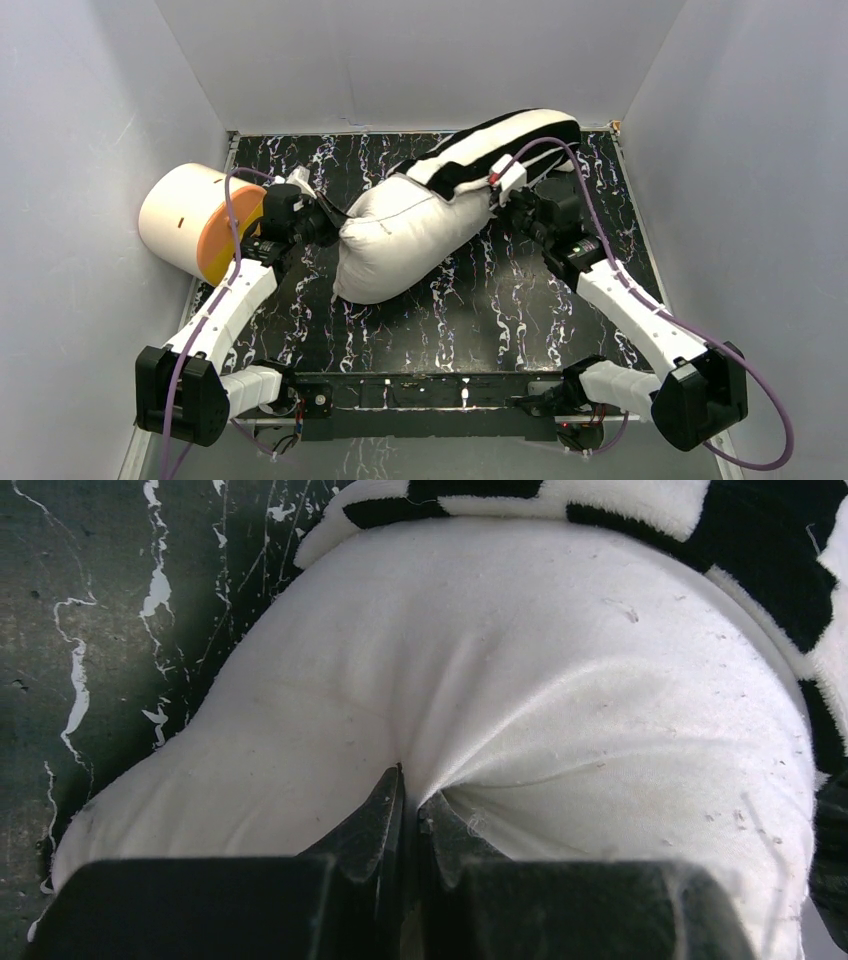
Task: Put the pillow into the pillowcase
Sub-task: Stuff the pillow into the pillowcase.
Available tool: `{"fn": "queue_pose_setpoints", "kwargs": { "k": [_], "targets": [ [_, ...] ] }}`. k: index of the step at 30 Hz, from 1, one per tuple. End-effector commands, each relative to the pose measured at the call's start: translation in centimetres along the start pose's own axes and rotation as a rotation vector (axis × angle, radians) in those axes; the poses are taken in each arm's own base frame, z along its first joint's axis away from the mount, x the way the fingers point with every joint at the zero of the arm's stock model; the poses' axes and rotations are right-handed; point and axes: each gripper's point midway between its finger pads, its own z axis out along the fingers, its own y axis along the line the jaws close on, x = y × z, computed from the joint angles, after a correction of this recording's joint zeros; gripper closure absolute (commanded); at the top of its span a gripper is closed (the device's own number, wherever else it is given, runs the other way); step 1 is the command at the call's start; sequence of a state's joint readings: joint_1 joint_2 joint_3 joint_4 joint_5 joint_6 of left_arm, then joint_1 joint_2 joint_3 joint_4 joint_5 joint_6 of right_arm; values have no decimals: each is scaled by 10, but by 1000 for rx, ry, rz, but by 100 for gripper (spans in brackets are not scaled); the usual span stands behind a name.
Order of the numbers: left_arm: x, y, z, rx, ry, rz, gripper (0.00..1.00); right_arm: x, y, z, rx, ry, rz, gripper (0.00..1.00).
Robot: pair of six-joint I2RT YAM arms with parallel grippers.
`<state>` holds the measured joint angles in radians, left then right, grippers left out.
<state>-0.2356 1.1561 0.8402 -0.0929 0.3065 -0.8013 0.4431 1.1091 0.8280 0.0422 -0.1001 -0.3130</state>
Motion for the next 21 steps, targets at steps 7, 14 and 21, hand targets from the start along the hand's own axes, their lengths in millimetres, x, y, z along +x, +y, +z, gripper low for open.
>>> {"fn": "queue_pose_setpoints", "kwargs": {
  "k": [7,14,21],
  "targets": [
    [-8,1,-1,-10,-38,-24,100,-152,141,-44,-470,-285,-87,100],
    [-11,2,1,-36,-59,-51,100,-137,196,-17,-658,-294,-20,100],
    [-17,6,-13,-99,-79,14,98,-152,156,21,-505,-290,34,100]
  ]
}}
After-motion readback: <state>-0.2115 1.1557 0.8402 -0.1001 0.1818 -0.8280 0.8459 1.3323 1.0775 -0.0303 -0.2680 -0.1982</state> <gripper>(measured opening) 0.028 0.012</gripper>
